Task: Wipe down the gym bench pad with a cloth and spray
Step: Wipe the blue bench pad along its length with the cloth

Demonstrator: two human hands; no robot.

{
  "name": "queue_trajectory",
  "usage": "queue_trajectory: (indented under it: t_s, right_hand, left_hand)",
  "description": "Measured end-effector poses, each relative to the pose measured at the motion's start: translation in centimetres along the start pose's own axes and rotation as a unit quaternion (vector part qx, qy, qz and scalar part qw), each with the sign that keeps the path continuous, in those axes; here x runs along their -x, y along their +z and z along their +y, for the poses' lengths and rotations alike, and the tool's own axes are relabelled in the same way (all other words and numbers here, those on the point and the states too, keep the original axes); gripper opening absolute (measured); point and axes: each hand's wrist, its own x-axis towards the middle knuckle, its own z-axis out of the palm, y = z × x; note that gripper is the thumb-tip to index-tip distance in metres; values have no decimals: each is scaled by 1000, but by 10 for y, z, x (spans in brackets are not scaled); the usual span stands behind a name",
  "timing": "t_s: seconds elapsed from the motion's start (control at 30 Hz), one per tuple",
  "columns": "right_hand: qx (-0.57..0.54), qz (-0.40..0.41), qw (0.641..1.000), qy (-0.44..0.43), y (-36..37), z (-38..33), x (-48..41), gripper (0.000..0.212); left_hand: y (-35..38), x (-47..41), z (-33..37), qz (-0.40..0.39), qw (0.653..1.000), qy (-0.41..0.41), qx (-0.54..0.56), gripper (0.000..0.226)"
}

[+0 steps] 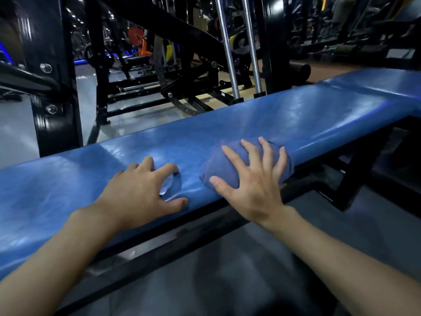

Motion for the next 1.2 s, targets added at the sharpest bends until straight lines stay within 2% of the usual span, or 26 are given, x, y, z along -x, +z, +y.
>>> queue_trajectory:
  t_s: [0.17,0.27,0.33,0.47,0.57,0.63,0.7,0.8,0.87,0.93,1.03,1.13,1.2]
  right_hand:
    - [1,-7,998,-54,0,12,-3,61]
    - [14,17,992,-124,4,40,-11,57]
    - [24,26,990,-139,4,61,-18,54]
    - [26,58,996,-61,1,87,-25,48]
    - [7,104,995,11,7,71,-19,44]
    - [4,131,991,17,12,58,-14,42]
    - [-1,152,988,-35,15,62,-13,41]
    - [-7,162,972,-170,12,98,-22,44]
    - [6,158,965,-208,11,130,-31,45]
    - [21,161,970,-179,8,164,-40,44]
    - [27,159,983,-86,1,190,-45,43]
    - [2,170,985,12,5,160,-38,38]
    - [-11,182,983,27,10,143,-34,38]
  left_hand:
    - [-4,-3,3,-23,1000,-1,-8,83]
    - [-4,-11,5,-23,999,42,-3,84]
    - [-3,-19,12,-15,996,85,9,86]
    - [1,-31,29,-11,992,120,41,87]
    - [7,-37,40,6,991,120,54,82]
    - [11,-43,50,13,992,117,51,81]
    - [14,-50,60,25,992,119,42,83]
    - [13,-61,76,47,988,145,34,80]
    - [11,-69,89,50,985,160,36,78]
    - [7,-77,103,43,985,163,43,79]
    - [5,-88,123,32,986,155,41,81]
    - [4,-99,135,37,988,148,40,76]
    - [2,-106,141,50,987,151,31,74]
